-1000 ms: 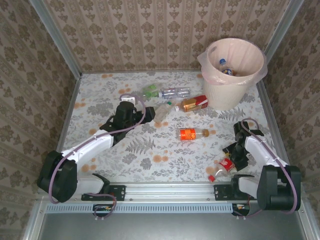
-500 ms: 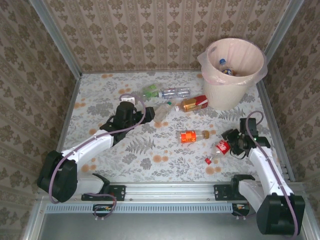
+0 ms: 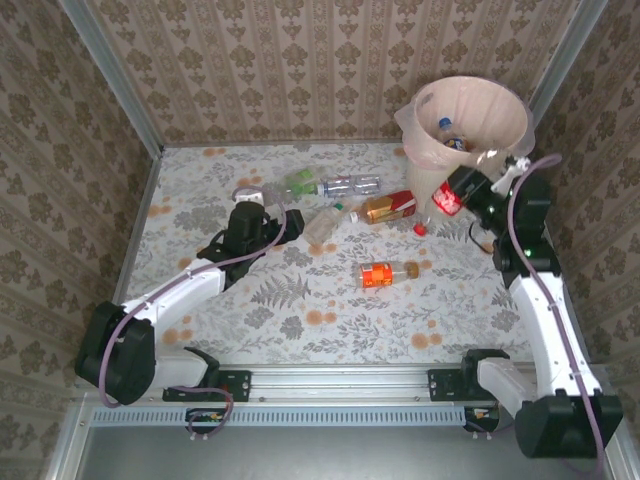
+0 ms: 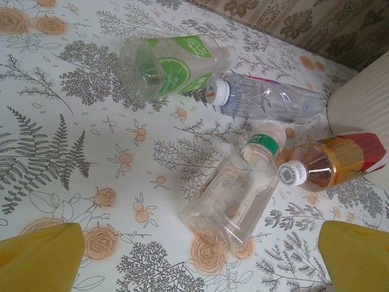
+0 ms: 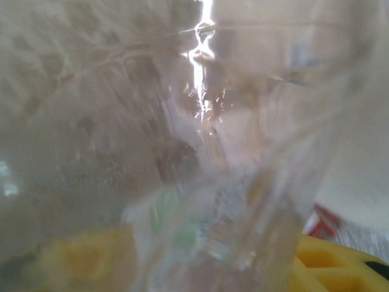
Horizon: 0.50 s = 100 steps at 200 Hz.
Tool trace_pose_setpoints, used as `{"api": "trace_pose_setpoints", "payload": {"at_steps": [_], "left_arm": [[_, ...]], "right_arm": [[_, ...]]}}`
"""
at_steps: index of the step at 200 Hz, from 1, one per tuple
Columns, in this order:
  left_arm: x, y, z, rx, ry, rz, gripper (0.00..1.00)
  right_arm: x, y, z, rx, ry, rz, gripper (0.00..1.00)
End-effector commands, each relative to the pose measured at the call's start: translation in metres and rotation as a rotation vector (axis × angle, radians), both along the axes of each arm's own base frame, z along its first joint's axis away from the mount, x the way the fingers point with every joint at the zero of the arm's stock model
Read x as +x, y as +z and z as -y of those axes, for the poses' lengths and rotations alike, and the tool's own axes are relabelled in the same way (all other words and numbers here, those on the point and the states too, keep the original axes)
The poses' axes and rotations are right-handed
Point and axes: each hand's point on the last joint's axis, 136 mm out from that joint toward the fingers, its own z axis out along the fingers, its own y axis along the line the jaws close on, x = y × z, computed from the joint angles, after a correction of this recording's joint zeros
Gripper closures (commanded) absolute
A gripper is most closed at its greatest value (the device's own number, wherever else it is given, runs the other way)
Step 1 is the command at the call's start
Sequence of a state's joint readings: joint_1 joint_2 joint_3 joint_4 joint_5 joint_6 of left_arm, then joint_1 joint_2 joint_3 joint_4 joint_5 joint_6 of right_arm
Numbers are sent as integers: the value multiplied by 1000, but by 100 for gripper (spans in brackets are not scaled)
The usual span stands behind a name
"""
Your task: Put the plastic bottles in the bin
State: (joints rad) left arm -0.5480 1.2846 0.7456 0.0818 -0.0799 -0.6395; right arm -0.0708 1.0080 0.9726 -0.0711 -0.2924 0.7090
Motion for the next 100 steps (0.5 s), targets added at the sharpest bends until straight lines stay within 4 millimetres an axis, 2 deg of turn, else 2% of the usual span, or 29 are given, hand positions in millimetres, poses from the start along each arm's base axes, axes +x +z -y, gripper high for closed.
{"api": "trace_pose_setpoints", "payload": {"at_steps": [1, 17, 50, 72, 77, 87, 100], "left_arm": [[6, 25, -2, -55, 34, 51, 0], [4, 25, -4, -62, 49, 51, 0], [1, 24, -8, -78, 65, 50, 0], [0, 25, -9, -81, 70, 50, 0], [0, 25, -9, -82, 70, 50, 0], [-1, 25, -10, -78, 72, 49, 0], [-2, 25, -12, -74, 79, 49, 0]], "right_arm": [[17, 77, 2, -120, -1, 230, 51], [29, 108, 6, -177, -18, 296, 50], [58, 146, 17, -288, -75, 353, 49], [81, 162, 28, -366, -119, 366, 49], [95, 157, 31, -383, -122, 346, 49], [107, 161, 36, -429, -138, 337, 49], [125, 156, 44, -496, -163, 305, 49]]}}
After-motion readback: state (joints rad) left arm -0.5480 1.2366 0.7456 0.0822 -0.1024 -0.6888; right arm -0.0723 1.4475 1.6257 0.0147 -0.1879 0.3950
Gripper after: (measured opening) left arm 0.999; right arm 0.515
